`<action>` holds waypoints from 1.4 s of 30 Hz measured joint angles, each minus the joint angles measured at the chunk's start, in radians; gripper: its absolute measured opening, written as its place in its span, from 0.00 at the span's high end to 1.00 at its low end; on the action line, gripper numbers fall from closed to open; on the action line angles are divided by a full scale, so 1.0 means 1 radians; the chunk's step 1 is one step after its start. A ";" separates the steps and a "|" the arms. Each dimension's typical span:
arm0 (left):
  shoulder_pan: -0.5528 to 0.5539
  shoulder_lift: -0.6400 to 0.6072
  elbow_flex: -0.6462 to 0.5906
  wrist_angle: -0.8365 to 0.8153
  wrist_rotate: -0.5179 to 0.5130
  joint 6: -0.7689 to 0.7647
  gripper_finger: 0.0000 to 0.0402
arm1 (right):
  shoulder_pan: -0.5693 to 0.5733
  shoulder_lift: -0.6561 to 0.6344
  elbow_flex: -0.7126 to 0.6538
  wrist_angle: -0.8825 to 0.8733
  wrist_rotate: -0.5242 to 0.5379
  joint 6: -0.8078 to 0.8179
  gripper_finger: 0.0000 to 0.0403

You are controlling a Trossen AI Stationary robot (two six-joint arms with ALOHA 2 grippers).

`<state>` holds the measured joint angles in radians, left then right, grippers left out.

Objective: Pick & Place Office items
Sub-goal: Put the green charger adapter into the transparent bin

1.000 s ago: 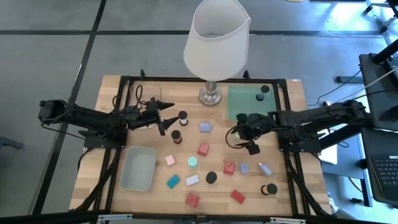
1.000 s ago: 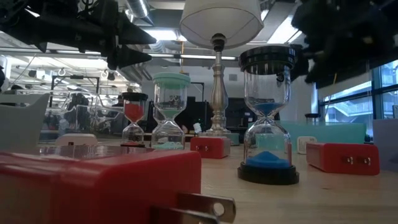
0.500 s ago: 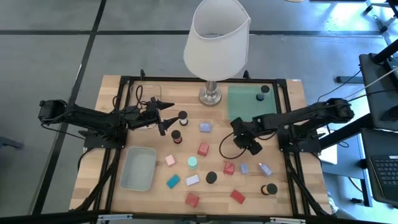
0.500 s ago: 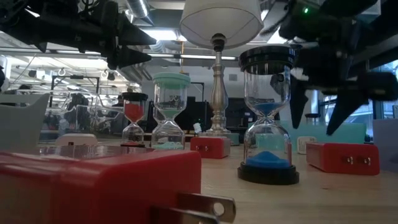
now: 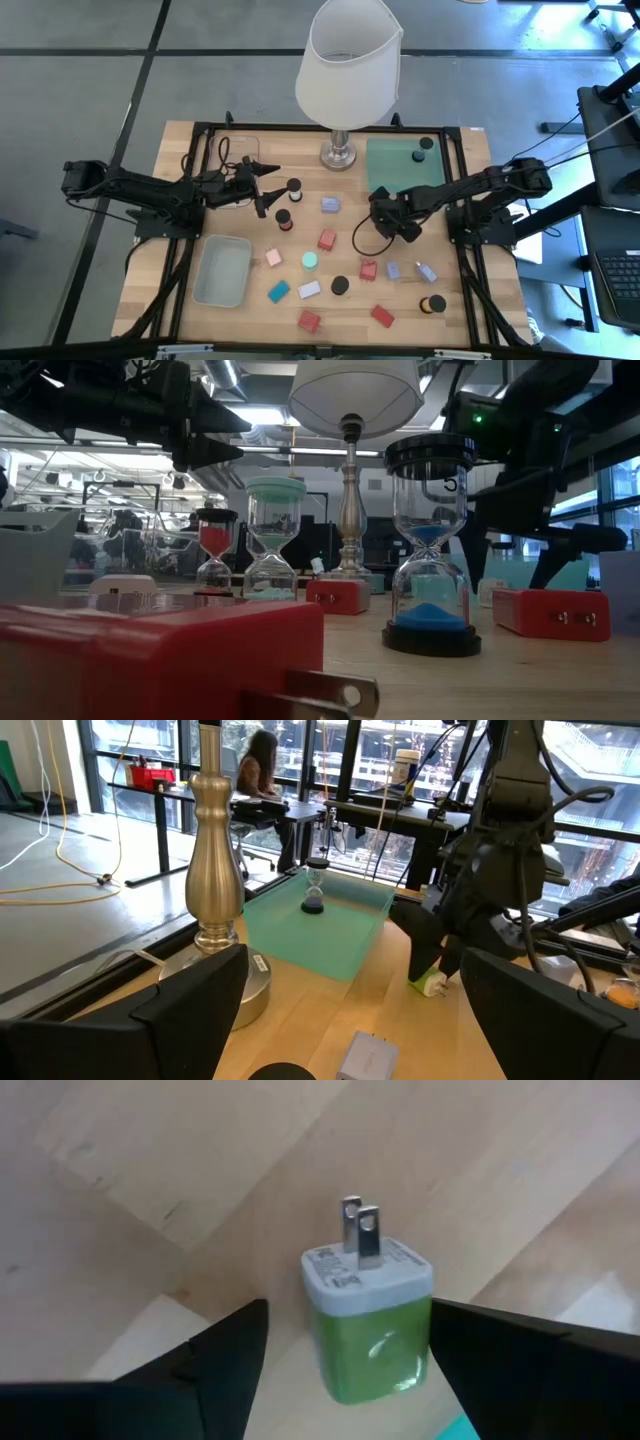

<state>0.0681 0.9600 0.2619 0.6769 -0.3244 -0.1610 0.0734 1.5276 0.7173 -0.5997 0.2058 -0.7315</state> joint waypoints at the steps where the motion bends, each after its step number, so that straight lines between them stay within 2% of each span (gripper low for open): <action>1: 0.000 0.000 0.000 0.000 0.000 0.000 0.10 | 0.000 0.000 0.000 -0.002 0.004 0.016 0.35; 11: 0.000 0.000 0.000 0.000 0.000 -0.001 0.10 | 0.000 0.000 -0.002 -0.006 0.018 0.273 0.63; 14: 0.000 0.000 0.000 0.000 0.002 -0.008 0.10 | -0.001 0.003 0.018 -0.024 0.048 0.410 0.63; 17: -0.002 0.000 0.000 0.006 0.011 -0.012 0.10 | 0.000 0.003 0.073 -0.061 0.132 0.516 0.63; 20: -0.003 0.000 0.000 0.029 0.007 -0.034 0.10 | 0.000 0.003 0.145 -0.071 0.214 0.569 0.62; 25: -0.012 0.000 0.000 0.097 0.008 -0.038 0.10 | 0.000 0.002 0.287 0.027 0.257 0.629 0.58; 30: -0.042 0.000 0.000 0.120 0.005 -0.035 0.10 | 0.000 0.002 0.358 0.292 0.260 0.604 0.62; 35: -0.077 0.000 0.000 0.122 0.004 0.063 0.10 | 0.000 0.009 0.359 0.587 0.191 0.514 0.61; 42: -0.101 0.026 0.000 0.247 -0.001 0.065 0.10 | 0.000 0.080 0.359 0.776 0.176 0.348 0.60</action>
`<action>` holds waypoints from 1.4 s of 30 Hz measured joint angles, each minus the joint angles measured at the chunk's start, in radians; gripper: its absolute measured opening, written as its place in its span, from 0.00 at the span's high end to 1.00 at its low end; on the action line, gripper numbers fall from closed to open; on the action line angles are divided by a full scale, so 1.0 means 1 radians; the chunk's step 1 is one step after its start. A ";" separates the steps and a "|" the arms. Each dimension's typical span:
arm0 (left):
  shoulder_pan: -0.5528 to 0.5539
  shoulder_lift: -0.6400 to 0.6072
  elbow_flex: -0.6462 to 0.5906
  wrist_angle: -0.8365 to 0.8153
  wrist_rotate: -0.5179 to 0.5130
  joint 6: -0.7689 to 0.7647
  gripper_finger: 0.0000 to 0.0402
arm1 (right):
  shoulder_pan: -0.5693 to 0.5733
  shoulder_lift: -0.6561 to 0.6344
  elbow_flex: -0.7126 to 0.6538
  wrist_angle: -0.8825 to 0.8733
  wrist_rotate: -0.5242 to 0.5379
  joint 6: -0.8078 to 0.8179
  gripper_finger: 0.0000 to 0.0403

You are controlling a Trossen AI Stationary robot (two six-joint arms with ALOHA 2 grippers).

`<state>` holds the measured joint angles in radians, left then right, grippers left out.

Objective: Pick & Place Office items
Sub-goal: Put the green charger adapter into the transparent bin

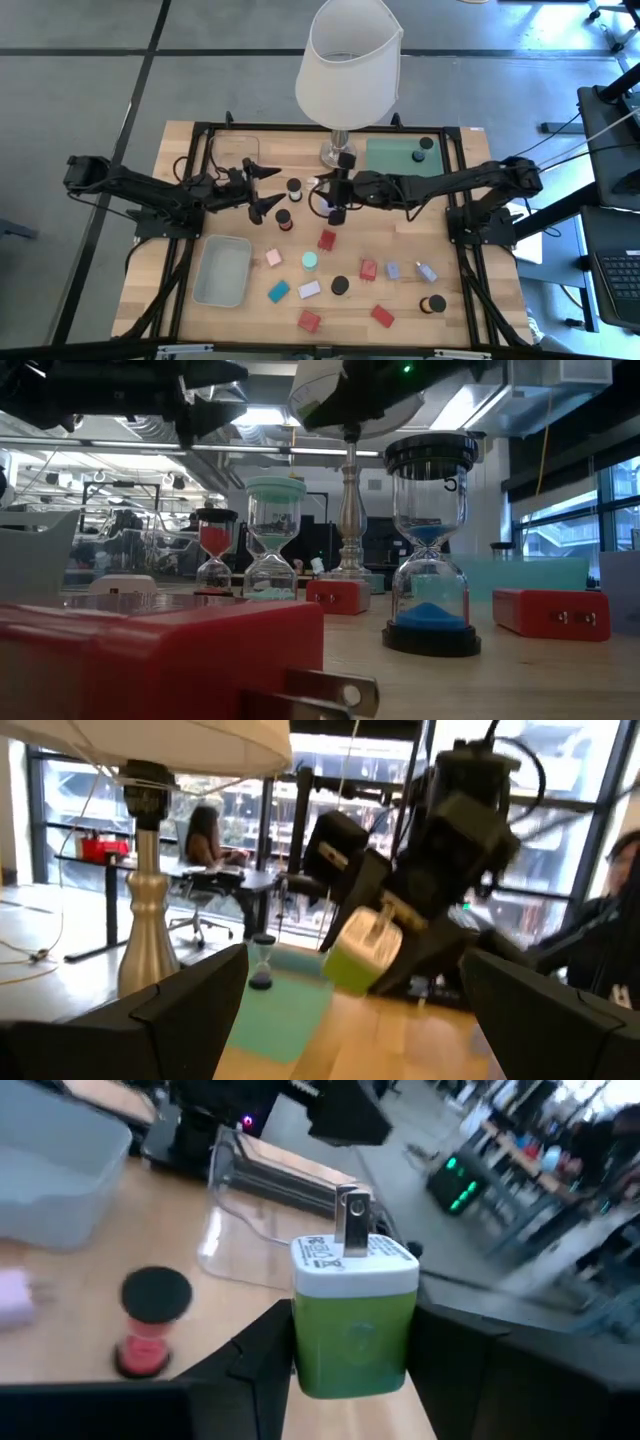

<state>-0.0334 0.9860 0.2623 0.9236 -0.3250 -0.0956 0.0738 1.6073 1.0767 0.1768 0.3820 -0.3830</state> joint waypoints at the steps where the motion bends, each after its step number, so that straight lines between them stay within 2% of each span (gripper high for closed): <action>1: 0.000 0.013 0.000 0.010 -0.012 -0.008 0.10 | 0.000 0.015 0.000 0.019 0.018 -0.037 0.60; 5: 0.000 0.105 0.004 0.074 -0.051 0.019 0.10 | 0.000 0.071 0.000 0.117 0.085 -0.126 0.61; 10: -0.019 0.230 0.066 0.104 0.010 0.260 0.10 | -0.001 0.090 0.000 0.145 0.061 -0.123 0.60; 15: -0.064 0.325 0.116 0.099 0.005 0.461 0.10 | 0.000 0.086 0.000 0.139 -0.088 -0.074 0.60; 21: -0.117 0.388 0.165 0.100 0.004 0.589 0.10 | 0.000 0.085 0.000 0.099 -0.221 -0.023 0.60; 26: -0.140 0.398 0.198 0.103 -0.017 0.573 0.10 | 0.000 0.085 0.000 0.099 -0.266 -0.002 0.60; 32: -0.151 0.390 0.210 0.098 -0.111 0.562 0.15 | 0.000 0.084 0.000 0.096 -0.267 -0.002 0.60; 42: -0.151 0.390 0.210 0.088 -0.100 0.551 0.24 | 0.000 0.051 -0.001 0.088 -0.236 0.007 0.60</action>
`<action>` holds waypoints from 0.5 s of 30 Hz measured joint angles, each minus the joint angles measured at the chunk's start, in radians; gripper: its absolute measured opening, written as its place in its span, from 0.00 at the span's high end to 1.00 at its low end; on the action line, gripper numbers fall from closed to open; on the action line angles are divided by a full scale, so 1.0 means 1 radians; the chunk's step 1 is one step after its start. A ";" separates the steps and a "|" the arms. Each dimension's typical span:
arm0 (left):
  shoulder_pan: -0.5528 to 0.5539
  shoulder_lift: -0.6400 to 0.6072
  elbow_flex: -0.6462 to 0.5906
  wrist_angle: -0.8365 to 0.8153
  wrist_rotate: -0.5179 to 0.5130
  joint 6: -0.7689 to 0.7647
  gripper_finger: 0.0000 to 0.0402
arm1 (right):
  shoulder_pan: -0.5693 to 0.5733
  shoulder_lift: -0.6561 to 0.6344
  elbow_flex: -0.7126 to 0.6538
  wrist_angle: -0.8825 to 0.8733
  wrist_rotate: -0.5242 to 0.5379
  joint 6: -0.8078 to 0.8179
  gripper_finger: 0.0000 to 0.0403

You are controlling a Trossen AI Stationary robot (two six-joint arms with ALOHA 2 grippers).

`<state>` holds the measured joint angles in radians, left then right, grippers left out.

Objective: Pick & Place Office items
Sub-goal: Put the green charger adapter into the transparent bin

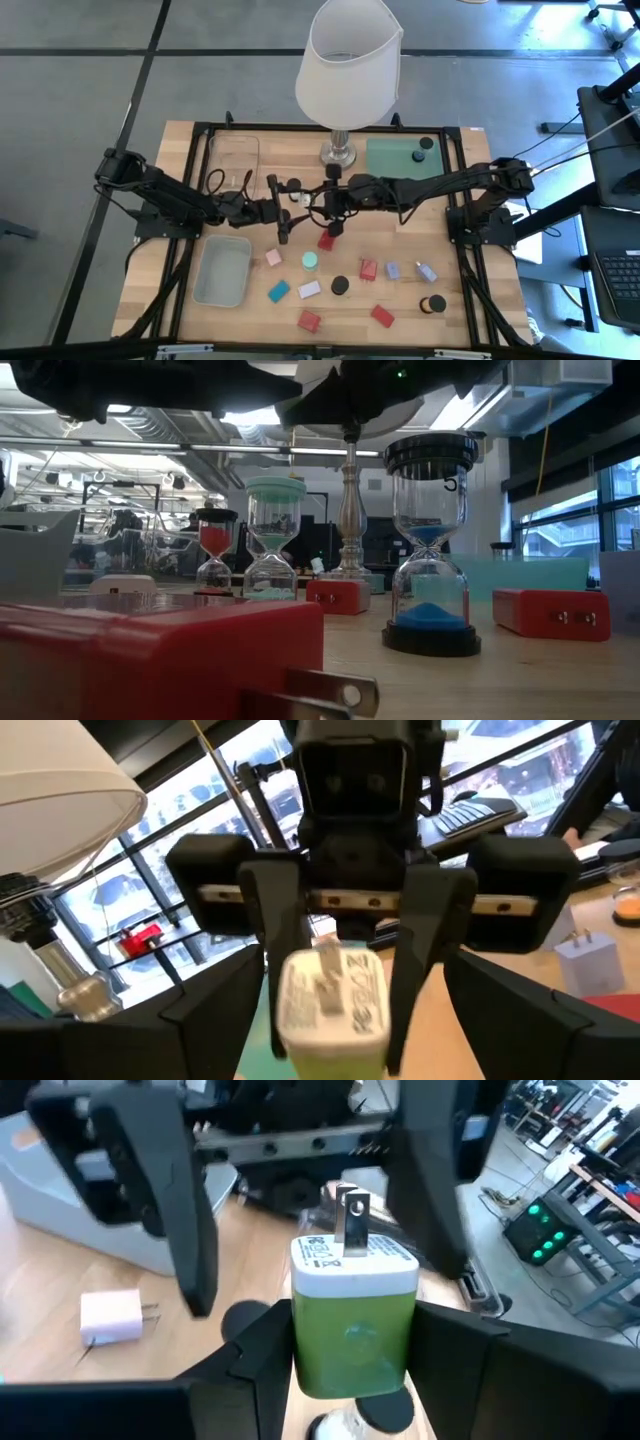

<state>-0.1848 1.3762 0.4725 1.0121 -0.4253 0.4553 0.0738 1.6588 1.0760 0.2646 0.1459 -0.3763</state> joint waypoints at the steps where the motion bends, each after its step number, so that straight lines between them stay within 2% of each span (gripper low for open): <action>1: 0.000 0.000 0.000 -0.002 0.000 0.000 0.24 | 0.000 -0.001 0.000 0.004 0.000 0.003 0.60; 7: 0.000 0.000 0.000 -0.001 0.000 -0.012 0.30 | 0.000 -0.006 0.000 -0.008 -0.004 0.012 0.60; 15: 0.000 0.000 0.000 0.002 -0.003 -0.015 0.45 | 0.000 -0.006 0.000 -0.010 -0.006 0.021 0.60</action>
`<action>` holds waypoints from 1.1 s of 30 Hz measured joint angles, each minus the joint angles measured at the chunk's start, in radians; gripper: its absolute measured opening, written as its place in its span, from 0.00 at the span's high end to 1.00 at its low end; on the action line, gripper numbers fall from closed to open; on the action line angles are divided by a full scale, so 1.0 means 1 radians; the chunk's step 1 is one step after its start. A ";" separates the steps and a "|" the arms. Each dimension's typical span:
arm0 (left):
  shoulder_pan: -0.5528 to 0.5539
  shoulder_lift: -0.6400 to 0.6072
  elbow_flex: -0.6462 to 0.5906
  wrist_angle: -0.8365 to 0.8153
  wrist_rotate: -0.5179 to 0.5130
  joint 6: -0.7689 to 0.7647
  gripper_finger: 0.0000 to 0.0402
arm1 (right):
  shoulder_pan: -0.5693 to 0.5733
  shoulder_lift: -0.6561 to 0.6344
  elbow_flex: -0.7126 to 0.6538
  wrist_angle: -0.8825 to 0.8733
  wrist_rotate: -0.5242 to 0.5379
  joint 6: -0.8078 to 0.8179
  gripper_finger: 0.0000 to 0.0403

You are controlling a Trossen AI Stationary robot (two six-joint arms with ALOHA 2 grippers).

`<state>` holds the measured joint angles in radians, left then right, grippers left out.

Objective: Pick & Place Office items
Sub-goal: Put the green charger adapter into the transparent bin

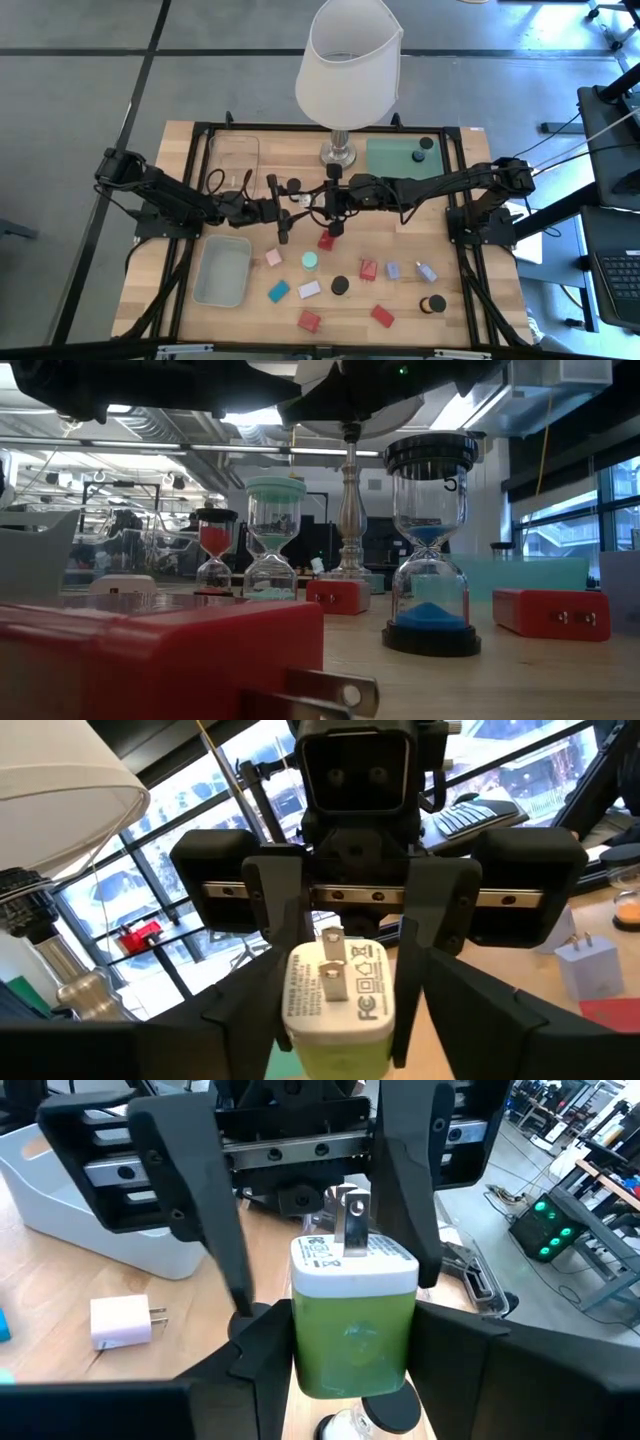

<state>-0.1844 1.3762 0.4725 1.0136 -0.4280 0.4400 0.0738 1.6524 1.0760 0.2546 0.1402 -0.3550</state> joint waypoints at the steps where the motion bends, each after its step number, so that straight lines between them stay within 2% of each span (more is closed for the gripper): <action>1: 0.000 0.000 0.000 0.000 0.000 0.000 0.47 | 0.000 0.000 0.000 0.000 -0.002 0.000 0.60; 10: 0.018 -0.001 0.000 -0.034 -0.011 -0.107 0.60 | 0.000 0.001 -0.001 -0.009 -0.003 0.001 0.60; 13: 0.030 -0.002 0.000 -0.045 -0.001 -0.131 0.60 | 0.000 0.002 -0.002 -0.011 -0.003 0.003 0.60; 25: 0.036 -0.002 0.000 -0.049 0.032 -0.141 0.50 | 0.000 0.002 -0.002 -0.002 0.002 -0.001 0.60; 29: 0.036 -0.002 0.000 -0.050 0.027 -0.133 0.52 | 0.000 0.002 -0.002 -0.001 0.002 -0.001 0.60; 33: 0.036 -0.002 0.000 -0.050 0.022 -0.122 0.59 | 0.000 0.002 -0.002 -0.002 0.002 -0.001 0.60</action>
<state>-0.1486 1.3743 0.4725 0.9632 -0.4065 0.3180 0.0738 1.6539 1.0744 0.2531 0.1417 -0.3559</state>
